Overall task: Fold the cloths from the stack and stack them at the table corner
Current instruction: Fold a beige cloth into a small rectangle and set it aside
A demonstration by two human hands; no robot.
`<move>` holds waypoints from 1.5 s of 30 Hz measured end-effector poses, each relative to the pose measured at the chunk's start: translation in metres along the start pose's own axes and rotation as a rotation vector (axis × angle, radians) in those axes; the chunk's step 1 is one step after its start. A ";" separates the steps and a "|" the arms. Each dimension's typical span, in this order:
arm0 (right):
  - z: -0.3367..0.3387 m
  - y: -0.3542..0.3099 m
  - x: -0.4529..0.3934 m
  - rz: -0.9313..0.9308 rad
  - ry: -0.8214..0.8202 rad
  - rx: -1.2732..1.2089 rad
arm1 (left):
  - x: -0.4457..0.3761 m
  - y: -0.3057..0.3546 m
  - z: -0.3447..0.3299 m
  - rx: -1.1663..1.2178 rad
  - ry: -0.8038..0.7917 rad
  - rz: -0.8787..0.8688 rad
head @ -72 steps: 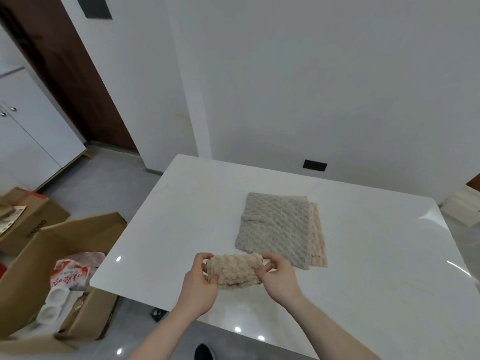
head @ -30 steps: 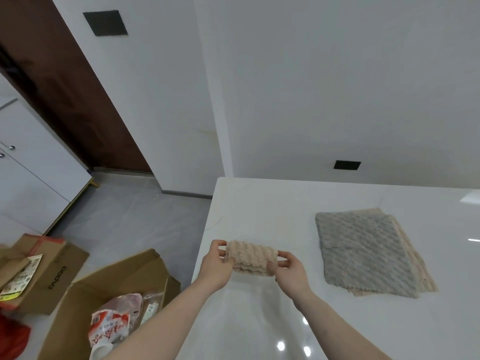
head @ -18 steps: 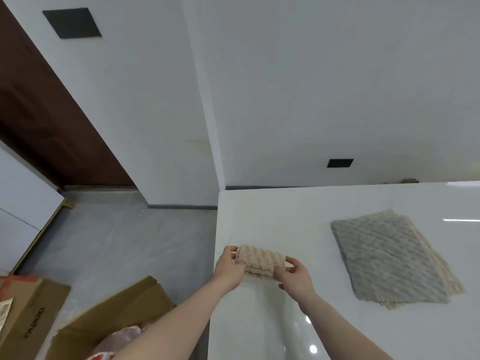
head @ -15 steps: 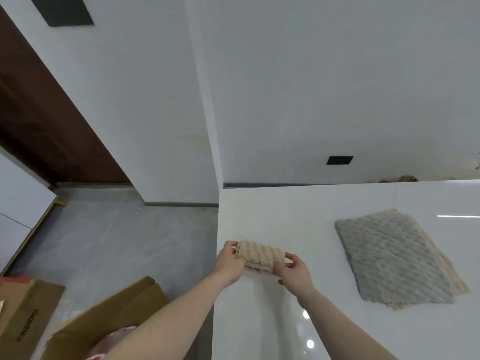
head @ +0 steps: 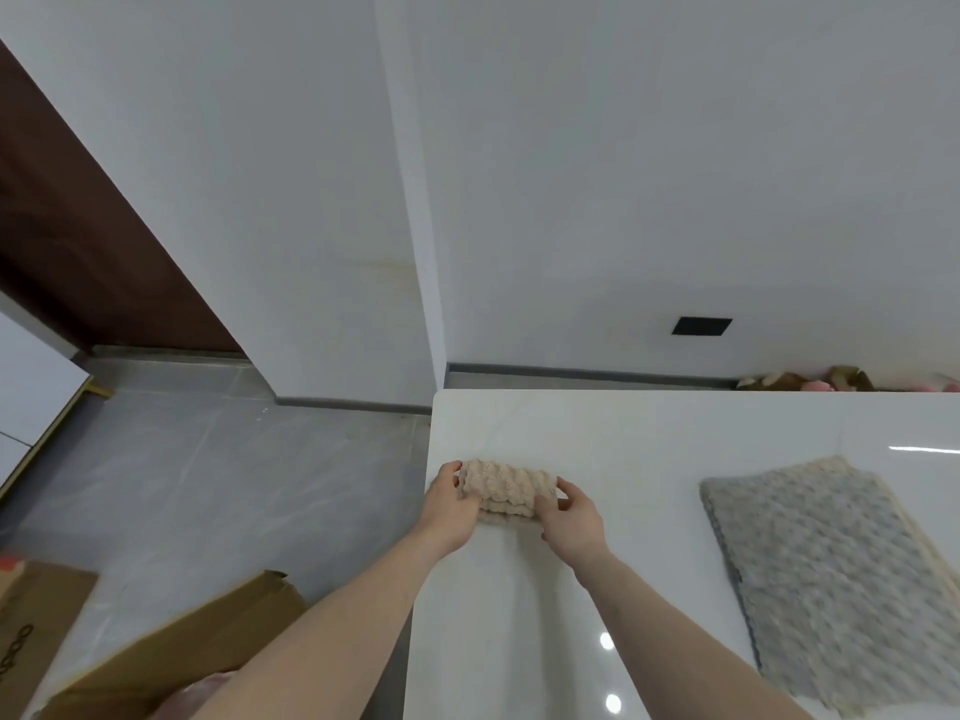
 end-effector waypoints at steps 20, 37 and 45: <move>-0.016 -0.030 -0.016 0.446 -0.054 0.675 | -0.011 0.015 -0.018 -0.798 0.014 -0.341; -0.015 -0.016 -0.060 0.310 -0.081 0.249 | -0.063 0.000 -0.003 -0.502 0.100 -0.217; -0.005 -0.061 -0.066 0.728 0.023 0.593 | -0.049 0.042 -0.002 -0.749 0.231 -0.719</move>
Point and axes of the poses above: each hand's wrist, its own x-axis away from the middle knuckle, its own z-axis out of the back of the hand, y = z × x, the point moved 7 cm from there along -x, towards the middle knuckle, and after that the axes turned 2 degrees about -y, right-handed, at the moved point
